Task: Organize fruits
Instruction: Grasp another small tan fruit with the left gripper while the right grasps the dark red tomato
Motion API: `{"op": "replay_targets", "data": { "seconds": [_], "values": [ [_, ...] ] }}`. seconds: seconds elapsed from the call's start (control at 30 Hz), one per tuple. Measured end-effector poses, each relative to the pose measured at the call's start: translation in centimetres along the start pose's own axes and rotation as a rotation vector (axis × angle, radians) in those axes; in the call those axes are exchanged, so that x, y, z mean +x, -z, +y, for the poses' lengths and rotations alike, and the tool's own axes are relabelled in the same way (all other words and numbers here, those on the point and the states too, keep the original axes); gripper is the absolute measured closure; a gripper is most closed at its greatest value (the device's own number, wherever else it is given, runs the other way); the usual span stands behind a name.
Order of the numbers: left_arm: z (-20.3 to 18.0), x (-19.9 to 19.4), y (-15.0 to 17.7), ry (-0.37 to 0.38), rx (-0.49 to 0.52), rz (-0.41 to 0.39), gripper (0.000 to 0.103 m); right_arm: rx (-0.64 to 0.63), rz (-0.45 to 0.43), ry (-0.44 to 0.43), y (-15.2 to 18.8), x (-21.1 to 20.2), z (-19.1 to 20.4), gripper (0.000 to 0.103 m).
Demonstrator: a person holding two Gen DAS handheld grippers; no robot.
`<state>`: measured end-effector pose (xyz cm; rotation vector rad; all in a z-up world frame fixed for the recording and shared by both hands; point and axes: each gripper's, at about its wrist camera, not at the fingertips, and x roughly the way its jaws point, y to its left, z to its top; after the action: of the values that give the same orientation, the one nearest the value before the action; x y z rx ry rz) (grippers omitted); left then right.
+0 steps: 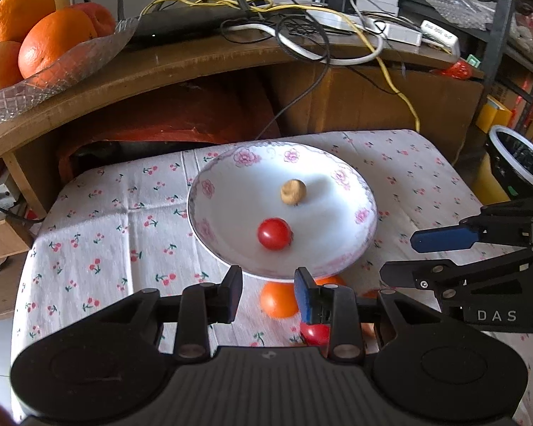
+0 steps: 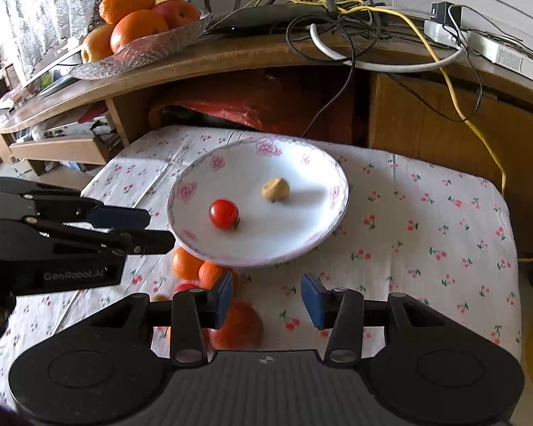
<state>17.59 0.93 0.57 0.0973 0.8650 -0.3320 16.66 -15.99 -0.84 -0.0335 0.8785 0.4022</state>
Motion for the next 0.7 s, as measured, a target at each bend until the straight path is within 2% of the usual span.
{"op": "replay_targets", "data": {
  "seconds": [0.4,0.7],
  "values": [
    [-0.1,-1.1,2.3,0.054,0.048,0.039,0.062,-0.045,0.077,-0.062,1.6,0.5,0.8,0.061],
    [0.0,-1.1,3.1,0.083,0.069,0.061,0.062,-0.016,0.122,-0.08,1.5,2.5,0.7,0.061]
  ]
}}
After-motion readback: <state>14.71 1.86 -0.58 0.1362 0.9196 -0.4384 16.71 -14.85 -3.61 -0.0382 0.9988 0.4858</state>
